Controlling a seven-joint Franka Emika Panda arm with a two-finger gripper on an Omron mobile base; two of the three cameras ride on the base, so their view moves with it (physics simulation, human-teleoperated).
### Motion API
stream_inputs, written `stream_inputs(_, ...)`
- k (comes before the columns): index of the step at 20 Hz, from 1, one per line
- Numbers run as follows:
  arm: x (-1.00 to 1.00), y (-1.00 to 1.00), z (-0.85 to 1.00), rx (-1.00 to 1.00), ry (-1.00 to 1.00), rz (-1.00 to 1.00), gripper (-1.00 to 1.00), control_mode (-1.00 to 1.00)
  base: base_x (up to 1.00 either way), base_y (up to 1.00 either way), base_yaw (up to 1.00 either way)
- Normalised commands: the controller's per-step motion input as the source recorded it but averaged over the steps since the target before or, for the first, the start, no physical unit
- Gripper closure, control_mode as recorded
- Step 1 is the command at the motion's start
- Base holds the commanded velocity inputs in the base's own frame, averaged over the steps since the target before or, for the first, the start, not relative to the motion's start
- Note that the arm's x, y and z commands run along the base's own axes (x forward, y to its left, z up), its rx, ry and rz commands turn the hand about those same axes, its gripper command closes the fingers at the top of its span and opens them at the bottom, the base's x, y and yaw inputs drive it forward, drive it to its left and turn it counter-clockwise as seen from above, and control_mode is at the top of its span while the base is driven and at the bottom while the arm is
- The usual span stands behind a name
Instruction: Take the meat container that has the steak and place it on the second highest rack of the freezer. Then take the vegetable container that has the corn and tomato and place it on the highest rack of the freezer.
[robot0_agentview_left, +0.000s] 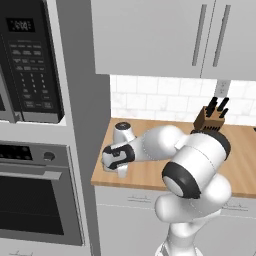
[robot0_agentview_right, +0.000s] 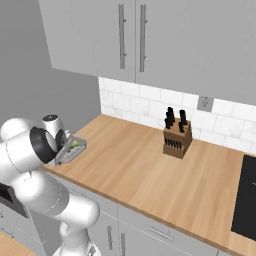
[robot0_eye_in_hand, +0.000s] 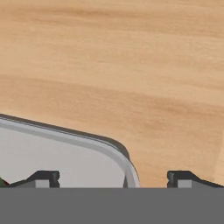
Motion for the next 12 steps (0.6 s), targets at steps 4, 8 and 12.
stream_inputs(4,0.0,0.02,-0.14,0.0,0.0,0.0,-1.0,-1.0,0.0,0.0,0.0)
stream_inputs(8,0.0,0.03,-0.19,0.0,0.0,0.0,-1.0,-1.0,0.0,0.0,0.0)
stream_inputs(12,0.0,0.0,-0.21,0.0,0.0,0.0,-1.0,-1.0,0.0,0.0,0.0)
